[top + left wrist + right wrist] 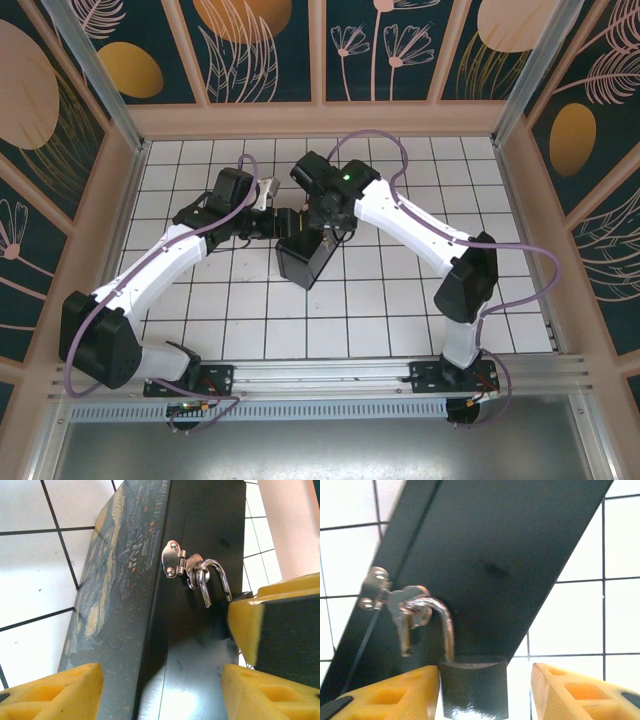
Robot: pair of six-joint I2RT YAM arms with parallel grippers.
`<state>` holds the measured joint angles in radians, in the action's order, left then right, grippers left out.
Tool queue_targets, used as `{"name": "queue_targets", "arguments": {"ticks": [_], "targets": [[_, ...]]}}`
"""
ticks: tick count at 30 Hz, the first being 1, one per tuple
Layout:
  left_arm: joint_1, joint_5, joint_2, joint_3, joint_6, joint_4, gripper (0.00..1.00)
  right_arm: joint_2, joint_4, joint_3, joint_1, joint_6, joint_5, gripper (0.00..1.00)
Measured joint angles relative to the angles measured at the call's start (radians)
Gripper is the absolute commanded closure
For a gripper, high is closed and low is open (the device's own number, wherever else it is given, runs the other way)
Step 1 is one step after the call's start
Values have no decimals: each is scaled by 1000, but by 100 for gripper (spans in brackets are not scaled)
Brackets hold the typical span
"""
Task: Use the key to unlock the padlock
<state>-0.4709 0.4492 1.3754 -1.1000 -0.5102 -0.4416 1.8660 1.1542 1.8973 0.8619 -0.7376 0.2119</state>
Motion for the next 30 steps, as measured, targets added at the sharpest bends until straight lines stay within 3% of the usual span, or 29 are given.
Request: {"name": "queue_targets", "arguments": {"ticks": [7, 17, 24, 30], "targets": [[0, 0, 8, 2, 1, 0, 37, 2, 11, 113, -19, 26, 0, 48], [0, 0, 8, 21, 1, 3, 38, 28, 43, 18, -23, 34, -6, 49], [0, 15, 7, 33, 0, 5, 39, 27, 22, -9, -23, 33, -20, 54], [0, 15, 7, 37, 0, 5, 39, 23, 8, -15, -23, 29, -32, 65]]}}
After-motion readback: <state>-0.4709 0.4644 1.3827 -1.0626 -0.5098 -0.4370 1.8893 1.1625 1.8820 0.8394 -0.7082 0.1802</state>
